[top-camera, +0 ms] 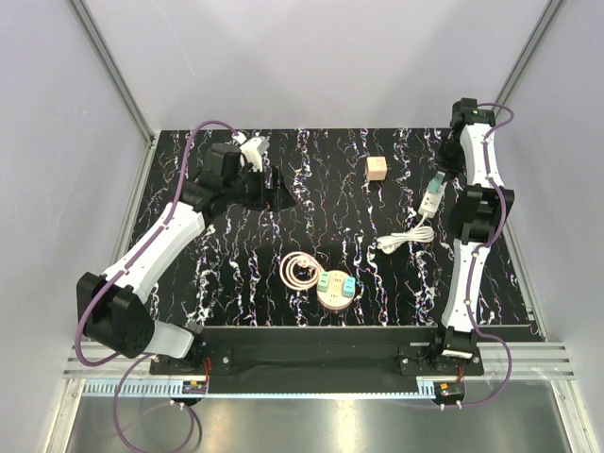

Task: Insert the plug

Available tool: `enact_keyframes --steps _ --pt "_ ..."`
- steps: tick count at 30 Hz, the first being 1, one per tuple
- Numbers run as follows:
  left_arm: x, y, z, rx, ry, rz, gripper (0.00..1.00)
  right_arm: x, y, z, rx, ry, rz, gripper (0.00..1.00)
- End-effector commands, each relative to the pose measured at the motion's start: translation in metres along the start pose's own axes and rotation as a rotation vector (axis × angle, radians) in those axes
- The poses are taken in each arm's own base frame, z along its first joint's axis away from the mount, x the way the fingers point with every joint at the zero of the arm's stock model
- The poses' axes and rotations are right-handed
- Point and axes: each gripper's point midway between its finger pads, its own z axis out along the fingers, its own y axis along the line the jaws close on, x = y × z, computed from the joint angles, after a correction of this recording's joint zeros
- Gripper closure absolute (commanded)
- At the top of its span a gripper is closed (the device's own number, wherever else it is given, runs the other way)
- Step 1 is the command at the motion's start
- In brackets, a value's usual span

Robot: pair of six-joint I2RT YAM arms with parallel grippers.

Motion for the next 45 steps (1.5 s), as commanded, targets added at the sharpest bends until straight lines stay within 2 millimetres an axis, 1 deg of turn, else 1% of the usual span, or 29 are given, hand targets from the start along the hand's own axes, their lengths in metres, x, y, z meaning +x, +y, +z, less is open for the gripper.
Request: enact_keyframes --steps 1,4,5,6,10,14,15,16,17,19,21,22,23,24,27,28,33,35,39,43,45 --pt "-0.007 -0.004 0.001 0.029 -0.026 0.010 0.11 0.004 -0.006 -0.002 0.010 0.020 -0.016 1.00" --pt "-0.007 -0.003 0.001 0.025 -0.025 0.008 0.11 0.008 -0.003 0.013 -0.002 0.038 -0.002 1.00" --pt "-0.007 -0.003 0.001 0.026 -0.026 0.010 0.11 0.004 0.003 0.016 -0.032 0.023 0.004 1.00" --pt "-0.007 -0.002 0.001 0.024 -0.025 0.010 0.11 0.008 0.004 0.022 -0.041 0.035 0.006 1.00" --pt "-0.006 -0.001 0.002 0.020 -0.023 0.009 0.11 0.004 0.006 0.028 -0.044 0.021 0.012 1.00" --pt "-0.006 -0.001 0.003 0.024 -0.021 0.006 0.11 -0.002 0.002 0.026 -0.025 -0.009 0.003 1.00" --pt "-0.007 -0.001 0.003 0.026 -0.021 0.004 0.11 -0.004 0.002 0.024 -0.028 -0.021 -0.002 1.00" --pt "-0.006 -0.001 0.003 0.027 -0.019 0.004 0.11 -0.007 0.003 0.018 -0.034 -0.041 -0.017 1.00" --pt "-0.007 -0.002 0.003 0.029 -0.020 0.003 0.11 -0.008 0.003 0.020 -0.035 -0.051 -0.021 1.00" --pt "-0.007 -0.002 0.003 0.030 -0.021 0.003 0.11 -0.012 -0.001 0.012 -0.012 -0.081 -0.024 1.00" --pt "-0.007 -0.002 0.003 0.031 -0.021 0.003 0.11 -0.010 0.002 0.013 -0.015 -0.092 -0.044 1.00" --pt "-0.007 -0.001 0.003 0.029 -0.020 0.002 0.11 -0.013 0.004 0.005 -0.025 -0.118 -0.048 1.00" --pt "-0.007 -0.002 0.003 0.029 -0.020 0.003 0.11 -0.010 0.006 0.010 -0.028 -0.127 -0.061 1.00" --pt "-0.007 -0.001 0.003 0.029 -0.020 0.002 0.11 -0.010 0.006 0.009 -0.024 -0.137 -0.061 1.00" --pt "-0.006 -0.001 0.003 0.029 -0.020 0.002 0.11 -0.013 0.007 0.003 -0.035 -0.180 -0.069 1.00" --pt "-0.006 -0.001 0.003 0.029 -0.019 0.001 0.11 -0.014 0.008 -0.002 -0.035 -0.196 -0.077 1.00" --pt "-0.006 -0.002 0.004 0.032 -0.019 0.001 0.11 -0.014 0.003 -0.001 -0.011 -0.209 -0.071 1.00" --pt "-0.005 -0.002 0.004 0.032 -0.016 0.000 0.11 -0.012 0.000 0.003 -0.001 -0.196 -0.065 1.00" --pt "-0.006 0.000 0.004 0.029 -0.018 -0.001 0.11 -0.003 -0.002 0.015 0.016 -0.147 -0.058 1.00" --pt "-0.005 -0.001 0.005 0.031 -0.013 -0.001 0.11 0.007 -0.005 0.019 0.019 -0.109 -0.070 1.00" --pt "-0.005 -0.001 0.005 0.032 -0.011 -0.003 0.11 0.011 -0.002 0.019 -0.001 -0.091 -0.075 1.00"
